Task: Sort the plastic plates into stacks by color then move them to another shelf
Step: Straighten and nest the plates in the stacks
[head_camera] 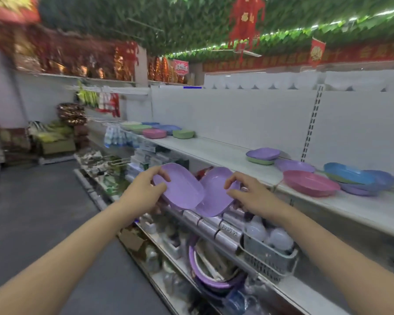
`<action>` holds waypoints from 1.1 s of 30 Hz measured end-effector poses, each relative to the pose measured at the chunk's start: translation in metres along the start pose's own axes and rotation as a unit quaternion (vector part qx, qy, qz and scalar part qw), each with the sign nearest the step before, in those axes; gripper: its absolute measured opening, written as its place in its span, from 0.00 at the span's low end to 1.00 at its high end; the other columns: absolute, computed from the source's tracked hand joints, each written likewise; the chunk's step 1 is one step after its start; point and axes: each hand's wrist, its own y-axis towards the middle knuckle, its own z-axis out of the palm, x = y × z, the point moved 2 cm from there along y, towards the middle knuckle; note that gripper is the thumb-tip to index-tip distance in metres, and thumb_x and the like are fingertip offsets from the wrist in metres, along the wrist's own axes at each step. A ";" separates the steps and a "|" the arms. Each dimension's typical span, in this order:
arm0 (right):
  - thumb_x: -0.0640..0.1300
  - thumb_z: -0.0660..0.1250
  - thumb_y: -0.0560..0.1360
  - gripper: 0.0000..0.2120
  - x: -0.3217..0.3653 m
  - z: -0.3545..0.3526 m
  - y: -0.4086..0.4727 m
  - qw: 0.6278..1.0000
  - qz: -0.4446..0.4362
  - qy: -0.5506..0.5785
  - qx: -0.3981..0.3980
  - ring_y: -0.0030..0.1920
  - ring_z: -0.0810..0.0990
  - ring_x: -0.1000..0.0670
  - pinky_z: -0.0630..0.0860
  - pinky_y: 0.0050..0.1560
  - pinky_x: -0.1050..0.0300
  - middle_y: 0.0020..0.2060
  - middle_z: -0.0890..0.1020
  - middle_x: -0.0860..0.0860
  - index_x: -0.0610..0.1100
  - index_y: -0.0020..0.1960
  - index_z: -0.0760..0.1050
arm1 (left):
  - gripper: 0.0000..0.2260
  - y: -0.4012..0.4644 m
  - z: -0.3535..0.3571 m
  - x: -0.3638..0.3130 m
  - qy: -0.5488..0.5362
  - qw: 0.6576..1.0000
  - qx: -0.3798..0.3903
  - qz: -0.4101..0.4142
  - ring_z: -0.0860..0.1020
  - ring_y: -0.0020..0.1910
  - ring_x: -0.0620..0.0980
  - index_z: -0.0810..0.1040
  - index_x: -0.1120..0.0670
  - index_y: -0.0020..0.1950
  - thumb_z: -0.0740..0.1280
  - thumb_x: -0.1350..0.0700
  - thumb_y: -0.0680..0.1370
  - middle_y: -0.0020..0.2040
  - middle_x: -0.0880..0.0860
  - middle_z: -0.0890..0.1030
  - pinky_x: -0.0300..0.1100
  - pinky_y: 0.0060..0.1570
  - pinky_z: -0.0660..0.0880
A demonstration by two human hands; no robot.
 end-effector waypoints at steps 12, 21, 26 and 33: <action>0.37 0.64 0.79 0.07 0.110 0.209 0.187 0.995 -0.065 0.024 0.069 0.27 0.75 0.59 0.73 0.32 0.62 0.50 0.79 0.49 0.47 0.53 0.76 | 0.07 0.088 -0.217 0.153 0.006 0.995 -0.080 -0.065 0.84 0.34 0.62 0.75 0.47 0.49 0.62 0.60 0.80 0.39 0.62 0.83 0.57 0.37 0.80; 0.41 0.64 0.80 0.07 0.097 0.256 0.322 0.995 -0.079 0.006 0.064 0.25 0.74 0.59 0.72 0.30 0.63 0.47 0.82 0.47 0.50 0.55 0.75 | 0.06 0.208 -0.239 0.205 -0.022 0.995 -0.079 -0.057 0.85 0.37 0.60 0.76 0.51 0.51 0.63 0.61 0.81 0.36 0.58 0.82 0.49 0.32 0.80; 0.44 0.65 0.80 0.07 0.066 0.268 0.428 0.992 -0.112 -0.034 0.052 0.31 0.76 0.55 0.76 0.41 0.53 0.53 0.80 0.52 0.54 0.55 0.75 | 0.07 0.309 -0.242 0.226 0.000 0.996 -0.077 -0.050 0.85 0.37 0.59 0.76 0.50 0.51 0.63 0.61 0.81 0.40 0.57 0.81 0.52 0.33 0.80; 0.42 0.66 0.79 0.07 0.041 0.280 0.566 0.993 -0.109 -0.018 0.041 0.33 0.77 0.54 0.72 0.37 0.57 0.44 0.80 0.53 0.51 0.55 0.76 | 0.06 0.441 -0.265 0.250 0.064 0.992 -0.099 -0.038 0.81 0.29 0.48 0.77 0.53 0.53 0.63 0.63 0.81 0.45 0.59 0.81 0.43 0.27 0.77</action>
